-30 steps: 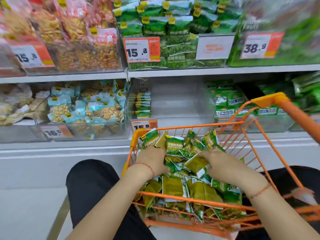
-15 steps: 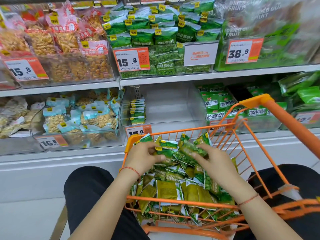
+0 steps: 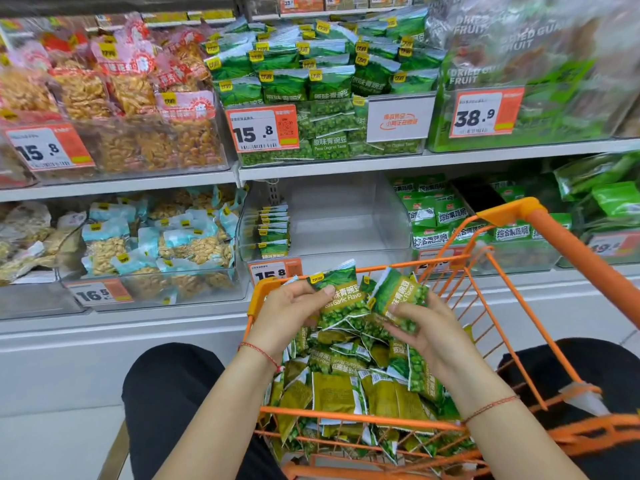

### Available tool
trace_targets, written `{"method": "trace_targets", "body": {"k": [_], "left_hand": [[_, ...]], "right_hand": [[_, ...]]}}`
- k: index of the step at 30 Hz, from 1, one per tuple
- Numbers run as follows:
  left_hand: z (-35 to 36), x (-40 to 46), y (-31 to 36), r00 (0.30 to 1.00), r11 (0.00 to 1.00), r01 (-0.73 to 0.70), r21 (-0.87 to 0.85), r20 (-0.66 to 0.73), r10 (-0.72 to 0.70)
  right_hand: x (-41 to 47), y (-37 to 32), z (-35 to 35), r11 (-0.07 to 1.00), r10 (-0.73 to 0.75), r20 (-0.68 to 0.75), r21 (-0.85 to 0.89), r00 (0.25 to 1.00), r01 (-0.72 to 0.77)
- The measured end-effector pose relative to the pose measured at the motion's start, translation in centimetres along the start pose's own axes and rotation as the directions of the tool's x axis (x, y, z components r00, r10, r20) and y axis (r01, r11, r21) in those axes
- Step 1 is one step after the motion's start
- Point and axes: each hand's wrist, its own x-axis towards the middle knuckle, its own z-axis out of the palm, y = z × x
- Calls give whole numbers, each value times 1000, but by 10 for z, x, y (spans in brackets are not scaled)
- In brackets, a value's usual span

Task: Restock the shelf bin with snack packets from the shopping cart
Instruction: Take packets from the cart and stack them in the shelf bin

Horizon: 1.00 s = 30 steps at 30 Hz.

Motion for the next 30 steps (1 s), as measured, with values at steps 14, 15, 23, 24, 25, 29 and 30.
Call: {"method": "trace_targets", "body": {"k": [14, 15, 23, 24, 25, 29, 30], "left_hand": [[12, 4, -11, 997, 990, 66, -123, 45, -61], [12, 3, -10, 996, 987, 73, -141, 51, -67], [28, 0, -1, 997, 975, 72, -212, 12, -71], [27, 0, -1, 998, 978, 67, -196, 21, -64], [25, 0, -2, 998, 987, 53, -155, 40, -47], [4, -4, -13, 891, 874, -170, 455, 450, -61], [0, -7, -15, 818, 782, -223, 582, 548, -175]], "right_hand": [[8, 11, 14, 998, -48, 64, 48, 997, 45], [6, 10, 14, 999, -45, 82, 23, 996, 43], [2, 15, 19, 990, -74, 118, -111, 990, 87], [4, 14, 18, 995, -54, 102, -73, 993, 62], [5, 14, 16, 999, -34, 76, 0, 997, 34], [8, 10, 7, 978, 26, 15, 209, 1000, -28], [8, 9, 4, 974, 36, 4, 225, 999, -36]]}}
